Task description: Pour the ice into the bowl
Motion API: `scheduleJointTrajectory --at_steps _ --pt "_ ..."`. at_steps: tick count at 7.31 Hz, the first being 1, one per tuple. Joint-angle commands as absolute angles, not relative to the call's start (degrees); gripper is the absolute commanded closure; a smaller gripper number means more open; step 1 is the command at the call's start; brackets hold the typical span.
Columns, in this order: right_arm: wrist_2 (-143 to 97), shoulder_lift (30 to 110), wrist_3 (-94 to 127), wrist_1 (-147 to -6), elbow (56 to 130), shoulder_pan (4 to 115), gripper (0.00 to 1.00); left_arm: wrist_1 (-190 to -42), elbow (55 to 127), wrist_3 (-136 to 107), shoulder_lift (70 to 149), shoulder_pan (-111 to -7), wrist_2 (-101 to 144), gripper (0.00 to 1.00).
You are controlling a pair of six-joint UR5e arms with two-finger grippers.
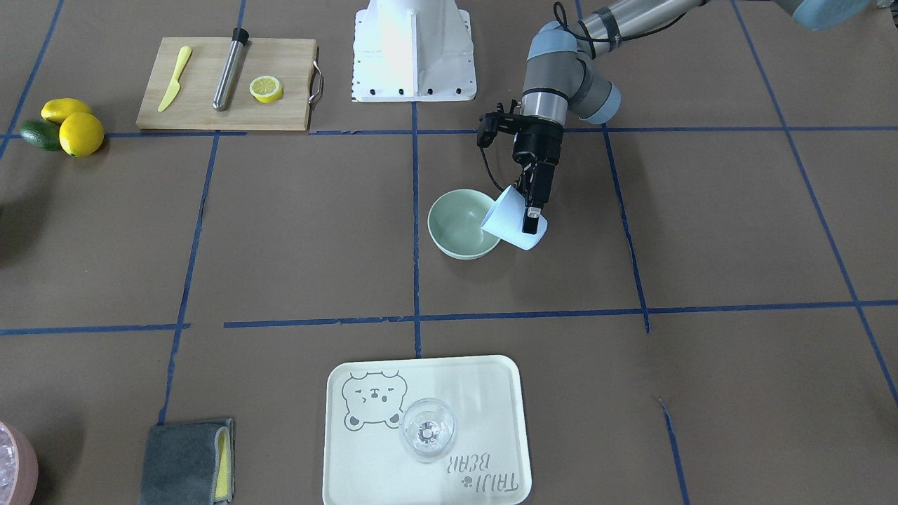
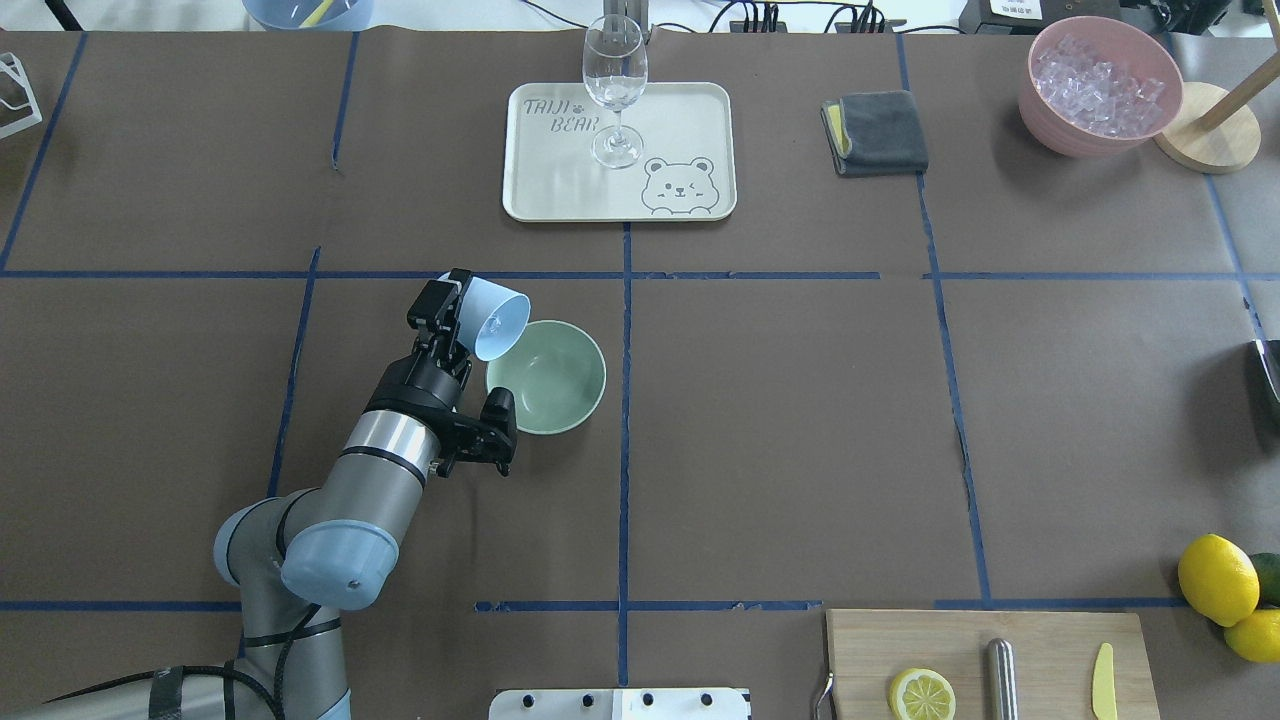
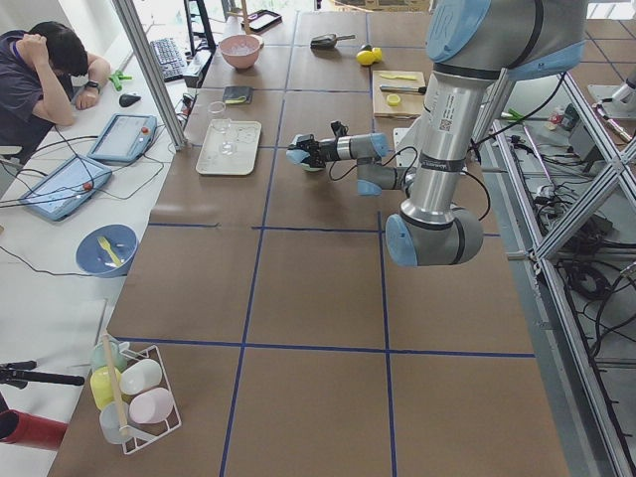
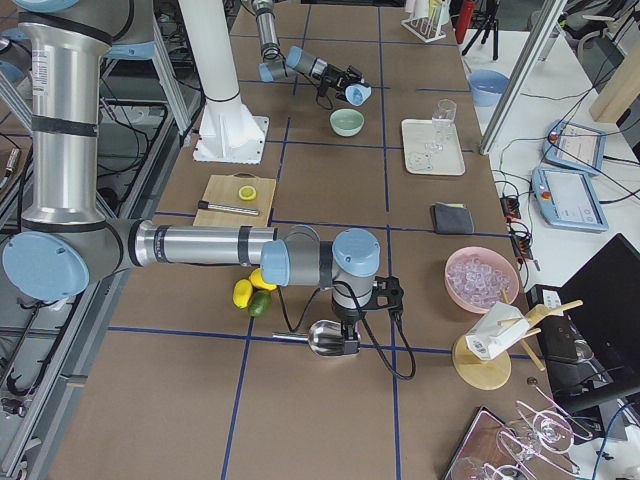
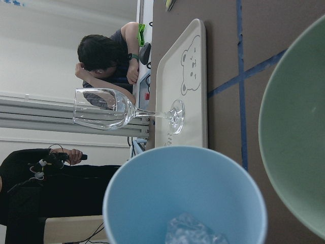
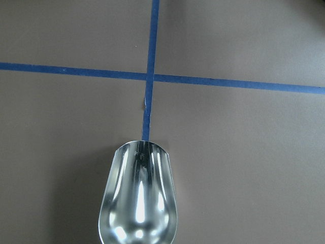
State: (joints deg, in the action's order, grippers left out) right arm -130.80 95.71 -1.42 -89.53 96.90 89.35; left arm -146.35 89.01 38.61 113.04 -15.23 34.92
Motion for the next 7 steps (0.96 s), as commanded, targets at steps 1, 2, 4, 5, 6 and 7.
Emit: scheduleJointTrajectory --at_steps 1,2,4,5,6,7 --pt "-130.8 96.0 -1.4 -89.6 96.7 89.9 0.00 -142.2 89.0 44.9 113.9 -15.2 29.6 1.00" --pt "-130.9 96.3 -1.4 -89.6 96.7 90.2 0.00 -142.2 88.8 47.3 113.9 -15.2 28.1 1.00" --pt "-130.9 96.6 -1.4 -89.6 96.6 90.4 0.00 -142.0 88.2 51.7 114.3 -14.5 23.8 1.00" --pt "-130.9 96.7 -1.4 -89.6 96.6 90.5 0.00 -142.0 88.0 52.3 114.3 -13.5 23.4 1.00" --pt "-130.9 96.8 -1.4 -89.6 96.6 90.6 0.00 -142.0 87.9 52.4 114.3 -13.3 23.1 1.00" --pt "-131.0 97.1 -1.4 -89.6 96.6 90.8 0.00 -141.9 87.8 53.3 114.3 -12.6 20.8 1.00"
